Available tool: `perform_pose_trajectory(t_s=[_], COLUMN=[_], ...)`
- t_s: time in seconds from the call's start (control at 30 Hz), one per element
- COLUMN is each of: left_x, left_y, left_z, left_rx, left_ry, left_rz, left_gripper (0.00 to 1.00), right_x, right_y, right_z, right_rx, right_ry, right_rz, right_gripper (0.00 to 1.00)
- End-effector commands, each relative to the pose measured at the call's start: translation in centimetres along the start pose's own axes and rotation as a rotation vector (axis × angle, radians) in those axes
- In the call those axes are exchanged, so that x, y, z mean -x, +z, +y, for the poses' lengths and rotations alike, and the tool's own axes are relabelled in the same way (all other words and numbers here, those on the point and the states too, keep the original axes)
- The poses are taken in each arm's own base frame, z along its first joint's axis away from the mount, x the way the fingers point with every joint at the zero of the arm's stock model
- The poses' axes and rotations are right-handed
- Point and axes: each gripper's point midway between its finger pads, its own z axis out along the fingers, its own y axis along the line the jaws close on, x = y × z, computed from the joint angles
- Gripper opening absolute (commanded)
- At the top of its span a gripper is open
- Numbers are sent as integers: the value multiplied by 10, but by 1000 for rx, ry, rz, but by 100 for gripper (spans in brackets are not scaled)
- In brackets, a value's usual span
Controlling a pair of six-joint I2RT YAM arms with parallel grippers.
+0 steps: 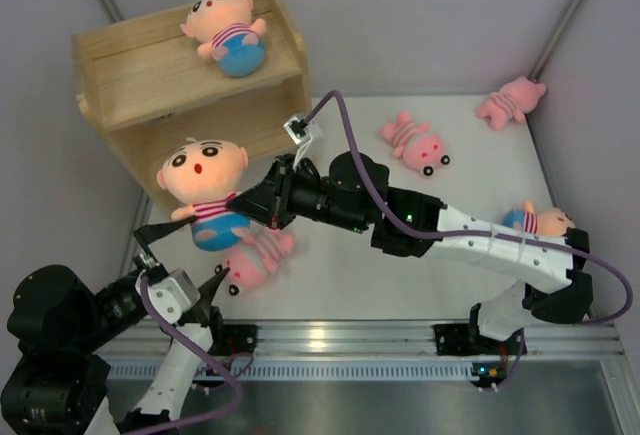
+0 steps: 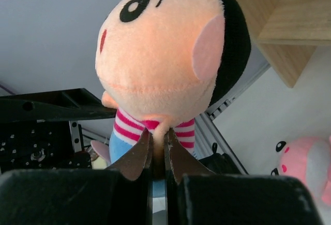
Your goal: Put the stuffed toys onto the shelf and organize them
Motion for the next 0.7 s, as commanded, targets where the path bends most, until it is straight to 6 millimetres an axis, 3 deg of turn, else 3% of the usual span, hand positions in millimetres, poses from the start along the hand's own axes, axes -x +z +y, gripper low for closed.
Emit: perform_pose_trajectory(t_s=[0.0, 0.07, 0.13, 0.2, 0.23, 0.27, 0.3, 0.37, 0.4, 0.47, 0.53, 0.57, 0.6, 0.67], left_x=[4, 3, 0, -3, -4, -1, 0, 3, 7, 13, 21, 20, 33, 31], left_y=[2, 0, 0, -1, 0, -1, -2, -5, -9, -12, -18, -14, -17, -6], left_z=[17, 24, 28, 35, 38, 43, 48, 59, 73, 90, 118, 131, 144, 167], left_rx=[50, 84, 108, 139, 146, 168, 195, 245, 304, 371, 478, 501, 543, 554], left_ry=[99, 135, 149, 158, 158, 164, 163, 167, 188, 225, 277, 279, 310, 301], left_rz=[8, 18, 34, 53, 57, 50, 57, 59, 65, 70, 76, 85, 62, 89], left_gripper=[98, 98, 79, 53, 22, 6, 0, 0, 0, 0, 0, 0, 0, 0], right_x=[15, 10, 7, 6, 6, 8, 9, 13, 14, 23, 28, 40, 48, 62], right_y=[-5, -4, -3, -3, -3, -3, -4, -6, -6, -13, -18, -29, -35, -56], right_z=[64, 70, 75, 77, 76, 76, 75, 74, 68, 63, 43, 39, 31, 14], right_rx=[206, 239, 265, 274, 272, 272, 267, 260, 235, 200, 111, 92, 60, 19], right_ry=[39, 45, 50, 50, 45, 39, 25, 3, -32, -68, -123, -131, -140, -142], right_rz=[-20, -2, 15, 18, 15, 10, 2, -11, -23, -53, -82, -115, -143, -188], right_gripper=[0, 0, 0, 0, 0, 0, 0, 10, 29, 50, 59, 62, 62, 63])
